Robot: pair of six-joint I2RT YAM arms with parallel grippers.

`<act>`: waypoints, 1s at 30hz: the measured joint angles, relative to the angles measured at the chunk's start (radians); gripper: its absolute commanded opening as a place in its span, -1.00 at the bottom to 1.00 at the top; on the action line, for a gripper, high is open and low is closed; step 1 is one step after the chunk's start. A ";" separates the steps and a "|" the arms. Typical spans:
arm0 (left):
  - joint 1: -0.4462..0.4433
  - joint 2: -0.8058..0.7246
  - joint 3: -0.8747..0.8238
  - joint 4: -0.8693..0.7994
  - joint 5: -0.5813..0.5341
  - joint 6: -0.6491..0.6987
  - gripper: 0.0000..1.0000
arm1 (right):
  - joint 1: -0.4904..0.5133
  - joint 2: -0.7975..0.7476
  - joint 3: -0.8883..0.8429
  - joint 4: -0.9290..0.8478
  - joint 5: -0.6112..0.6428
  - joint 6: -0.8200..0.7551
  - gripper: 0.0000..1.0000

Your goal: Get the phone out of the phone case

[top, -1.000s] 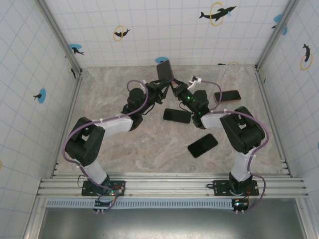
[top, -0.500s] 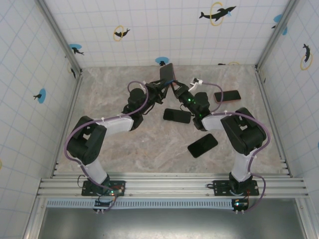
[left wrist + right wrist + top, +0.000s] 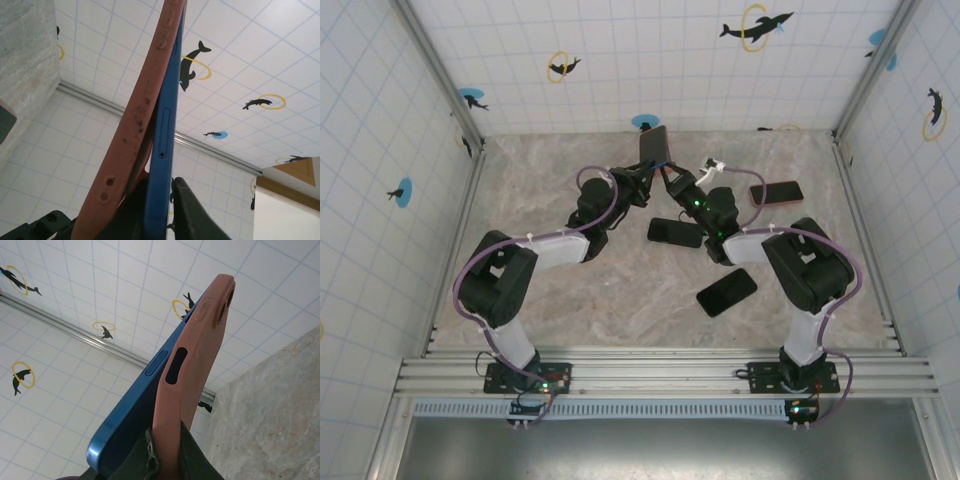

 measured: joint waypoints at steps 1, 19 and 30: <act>0.000 0.000 0.000 0.003 -0.001 -0.003 -0.78 | 0.000 0.000 0.000 -0.001 0.000 -0.001 -0.98; 0.019 0.015 0.058 -0.034 0.039 -0.012 -0.95 | -0.003 0.000 0.021 -0.192 0.098 -0.057 -0.98; 0.052 -0.019 0.060 -0.158 0.166 0.065 -0.94 | -0.027 0.011 0.041 -0.269 0.139 -0.062 -0.97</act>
